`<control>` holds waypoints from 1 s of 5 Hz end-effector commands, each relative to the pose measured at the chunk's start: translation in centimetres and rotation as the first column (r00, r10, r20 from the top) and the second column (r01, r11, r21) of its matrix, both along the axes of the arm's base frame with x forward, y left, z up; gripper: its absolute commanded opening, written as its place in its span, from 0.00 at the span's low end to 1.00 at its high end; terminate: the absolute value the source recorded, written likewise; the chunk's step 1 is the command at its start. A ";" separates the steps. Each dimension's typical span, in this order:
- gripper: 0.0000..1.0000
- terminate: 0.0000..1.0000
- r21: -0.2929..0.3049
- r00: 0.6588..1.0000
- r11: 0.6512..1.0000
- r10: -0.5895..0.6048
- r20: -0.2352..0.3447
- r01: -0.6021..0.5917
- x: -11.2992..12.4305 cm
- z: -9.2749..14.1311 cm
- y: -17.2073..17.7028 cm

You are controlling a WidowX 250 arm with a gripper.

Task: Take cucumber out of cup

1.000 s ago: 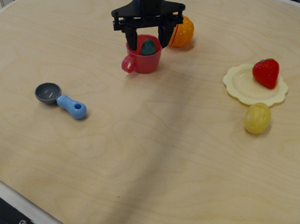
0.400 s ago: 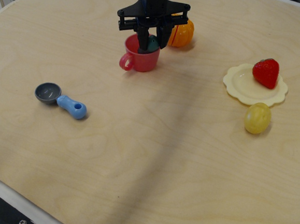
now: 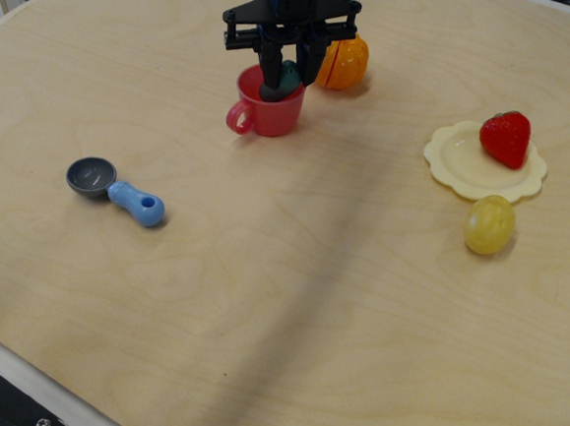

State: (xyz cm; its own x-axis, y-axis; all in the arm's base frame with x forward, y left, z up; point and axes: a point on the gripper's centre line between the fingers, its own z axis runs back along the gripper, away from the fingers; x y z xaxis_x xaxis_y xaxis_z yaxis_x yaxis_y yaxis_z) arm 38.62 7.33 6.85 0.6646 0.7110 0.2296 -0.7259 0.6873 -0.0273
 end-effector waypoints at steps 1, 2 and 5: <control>0.00 0.00 0.037 0.990 0.999 -0.018 0.138 0.013 -2.1 7.4 -1.9; 0.00 0.00 0.053 0.986 0.998 -0.040 0.159 0.032 -3.4 8.7 -3.7; 0.00 0.00 -0.044 0.960 0.959 -0.278 0.041 0.280 -8.8 3.5 -11.1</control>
